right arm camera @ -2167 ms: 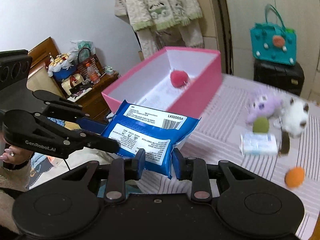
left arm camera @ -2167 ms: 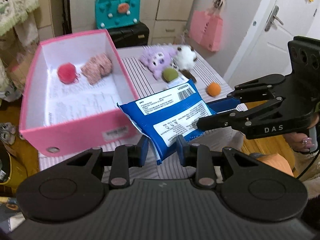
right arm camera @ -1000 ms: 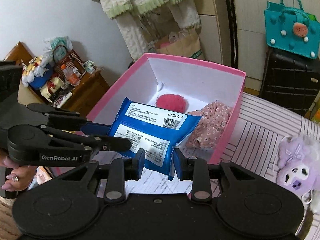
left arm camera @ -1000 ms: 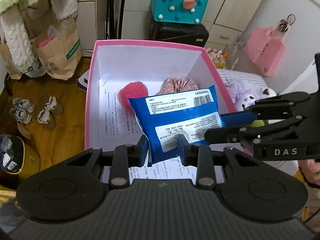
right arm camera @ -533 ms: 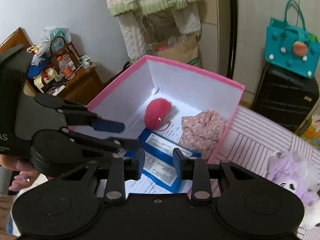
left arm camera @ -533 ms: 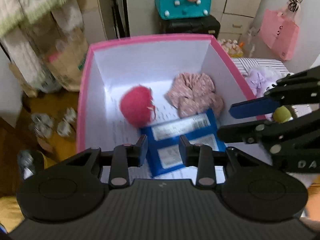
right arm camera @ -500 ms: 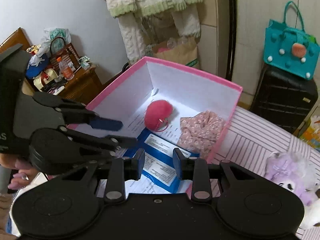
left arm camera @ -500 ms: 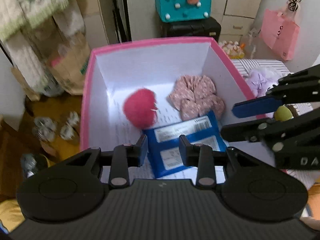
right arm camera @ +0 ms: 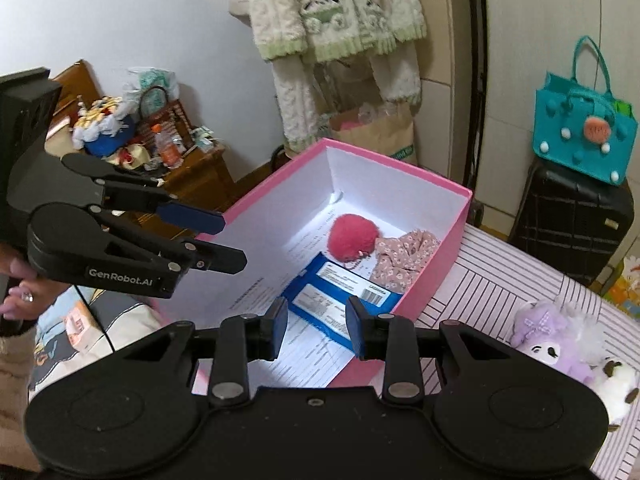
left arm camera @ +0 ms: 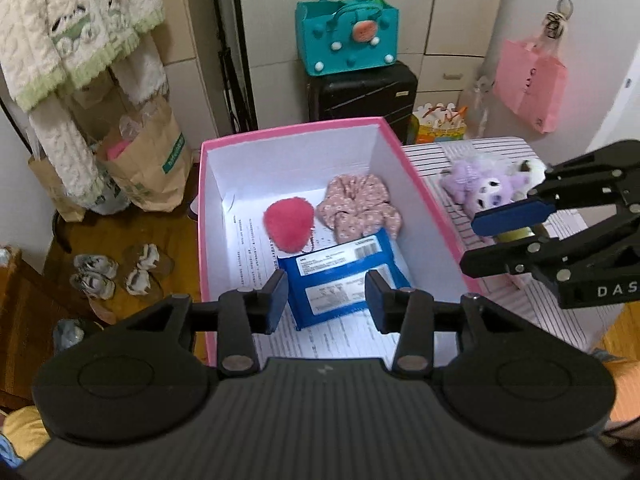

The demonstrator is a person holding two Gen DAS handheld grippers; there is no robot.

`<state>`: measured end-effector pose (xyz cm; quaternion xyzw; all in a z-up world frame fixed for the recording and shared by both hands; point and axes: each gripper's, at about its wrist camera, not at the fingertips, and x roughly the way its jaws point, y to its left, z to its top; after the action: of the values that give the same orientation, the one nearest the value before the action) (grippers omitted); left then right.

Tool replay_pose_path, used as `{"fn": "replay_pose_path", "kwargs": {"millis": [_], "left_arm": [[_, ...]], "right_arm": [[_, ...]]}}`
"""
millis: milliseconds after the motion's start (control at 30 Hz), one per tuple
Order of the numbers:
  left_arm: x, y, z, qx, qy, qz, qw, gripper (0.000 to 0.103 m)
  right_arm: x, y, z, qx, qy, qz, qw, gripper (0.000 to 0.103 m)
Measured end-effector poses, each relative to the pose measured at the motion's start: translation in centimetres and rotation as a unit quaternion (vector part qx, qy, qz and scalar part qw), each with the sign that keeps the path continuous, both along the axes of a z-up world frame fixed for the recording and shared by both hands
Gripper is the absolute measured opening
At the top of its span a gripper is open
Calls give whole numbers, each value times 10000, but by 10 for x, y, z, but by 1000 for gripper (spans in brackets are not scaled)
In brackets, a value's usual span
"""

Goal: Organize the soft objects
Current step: 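Withdraw the left gripper from the shoebox toward the table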

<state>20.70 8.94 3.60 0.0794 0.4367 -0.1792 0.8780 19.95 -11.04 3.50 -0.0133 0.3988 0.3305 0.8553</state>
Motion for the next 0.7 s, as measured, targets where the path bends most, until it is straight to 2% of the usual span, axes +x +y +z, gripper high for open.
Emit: {"fn": "replay_pose_path", "kwargs": {"millis": [233,367,433,700], "left_arm": [[-49,-12,34,238,-300,-328,9987,58],[-83,-21,47,349,-549,-521,9965,64],[-98,-24,51,362,-608,-621,9956,71],[-143,-39,54,353,-710,-836,9933,75]], "right_arm": [[-49,-14,32,37,-368,280,9989,38],[-74,-23,44,59,-453,424,9981,39],[-86,-27,48,92,-445,498,9977,39],[-130,-50,46,85,-564,536,9969,42]]}}
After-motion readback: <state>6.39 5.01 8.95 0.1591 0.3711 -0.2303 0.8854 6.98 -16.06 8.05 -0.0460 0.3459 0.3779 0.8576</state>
